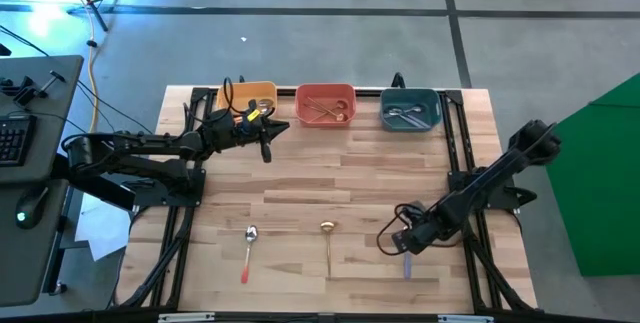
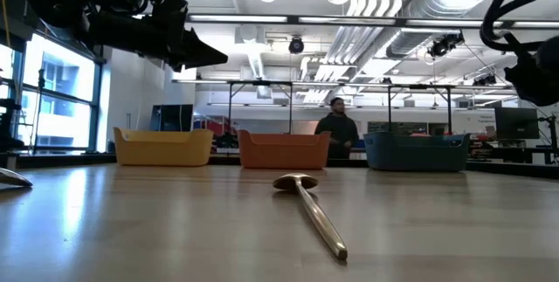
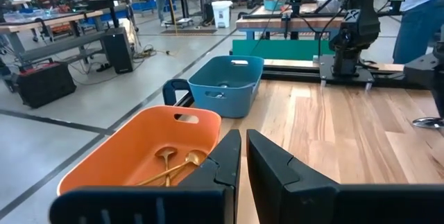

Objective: Sort silverware by color (type)
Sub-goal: Put the violet spoon into the blue bin

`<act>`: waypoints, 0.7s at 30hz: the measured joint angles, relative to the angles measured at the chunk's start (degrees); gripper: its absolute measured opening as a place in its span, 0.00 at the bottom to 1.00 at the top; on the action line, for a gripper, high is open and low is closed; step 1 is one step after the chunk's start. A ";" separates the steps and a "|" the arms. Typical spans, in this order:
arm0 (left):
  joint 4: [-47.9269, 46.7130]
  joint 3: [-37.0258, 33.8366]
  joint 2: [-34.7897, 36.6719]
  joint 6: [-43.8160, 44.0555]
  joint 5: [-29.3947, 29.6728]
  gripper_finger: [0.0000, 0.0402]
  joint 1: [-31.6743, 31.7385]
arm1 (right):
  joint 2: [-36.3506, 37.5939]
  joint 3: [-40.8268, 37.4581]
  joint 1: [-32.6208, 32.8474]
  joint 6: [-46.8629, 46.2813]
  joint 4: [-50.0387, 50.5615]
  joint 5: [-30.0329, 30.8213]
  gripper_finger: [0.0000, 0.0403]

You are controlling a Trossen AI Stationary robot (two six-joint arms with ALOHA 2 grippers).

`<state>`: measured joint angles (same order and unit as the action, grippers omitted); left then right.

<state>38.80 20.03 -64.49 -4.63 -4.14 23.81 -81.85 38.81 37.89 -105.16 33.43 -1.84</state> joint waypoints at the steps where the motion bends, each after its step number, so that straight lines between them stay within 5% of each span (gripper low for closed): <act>1: 0.02 0.00 0.00 -0.04 0.00 0.04 0.00 | -0.31 0.00 -0.08 0.06 0.19 0.80 0.41; 9: 0.12 0.00 0.00 -0.55 0.00 0.04 0.00 | -0.76 -0.01 -0.39 2.50 0.11 7.04 0.31; 21: 0.14 0.00 0.00 -1.01 0.02 0.04 0.02 | -0.72 -0.94 -5.79 25.25 -2.80 8.05 0.01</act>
<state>38.94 20.03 -64.49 -5.65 -4.12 23.83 -82.56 37.87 32.10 -79.92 30.64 6.22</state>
